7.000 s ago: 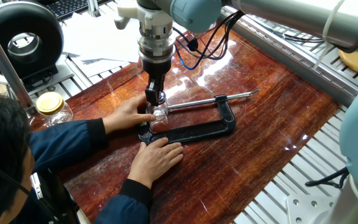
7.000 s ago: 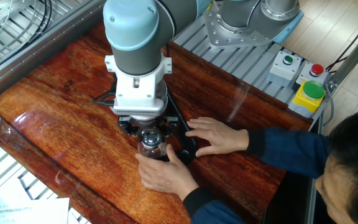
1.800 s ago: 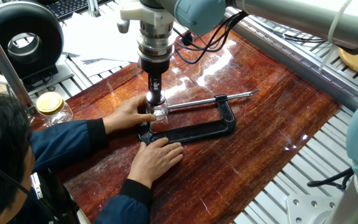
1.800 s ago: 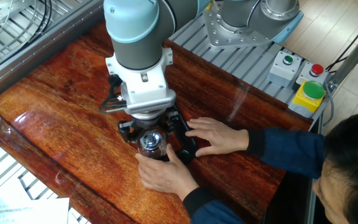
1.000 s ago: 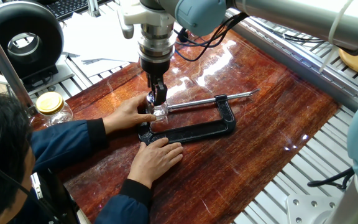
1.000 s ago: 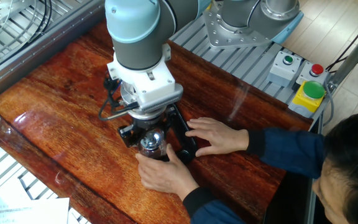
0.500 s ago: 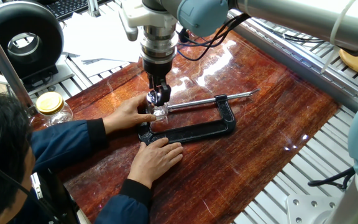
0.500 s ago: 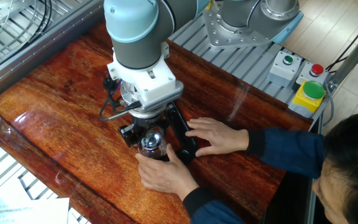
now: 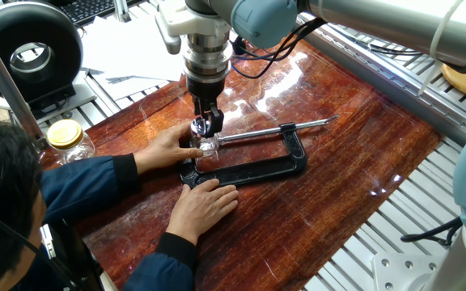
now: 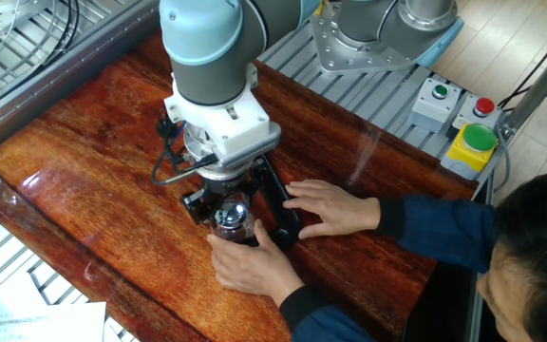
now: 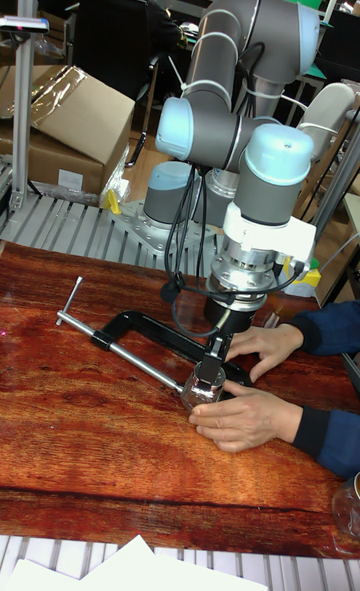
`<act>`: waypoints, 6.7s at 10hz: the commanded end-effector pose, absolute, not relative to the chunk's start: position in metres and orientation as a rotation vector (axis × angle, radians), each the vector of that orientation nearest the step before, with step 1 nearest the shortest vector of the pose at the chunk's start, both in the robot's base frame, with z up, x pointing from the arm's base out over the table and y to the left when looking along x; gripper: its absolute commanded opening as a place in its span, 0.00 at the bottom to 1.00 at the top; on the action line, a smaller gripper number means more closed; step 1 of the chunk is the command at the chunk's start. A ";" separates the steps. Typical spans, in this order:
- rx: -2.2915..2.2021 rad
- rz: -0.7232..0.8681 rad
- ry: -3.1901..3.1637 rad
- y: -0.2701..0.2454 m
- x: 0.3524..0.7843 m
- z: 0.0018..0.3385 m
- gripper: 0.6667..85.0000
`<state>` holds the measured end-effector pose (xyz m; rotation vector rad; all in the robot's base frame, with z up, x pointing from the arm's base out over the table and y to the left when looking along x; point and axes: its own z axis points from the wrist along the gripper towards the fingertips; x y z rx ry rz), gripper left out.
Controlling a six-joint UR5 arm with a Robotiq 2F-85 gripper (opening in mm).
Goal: Screw the lid onto the jar
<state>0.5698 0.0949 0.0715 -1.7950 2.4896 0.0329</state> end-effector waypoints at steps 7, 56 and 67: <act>-1.791 0.068 2.484 0.099 0.569 0.069 0.74; -0.594 0.039 2.989 0.083 0.588 0.069 0.66; -0.565 0.107 3.046 0.117 0.580 0.098 0.93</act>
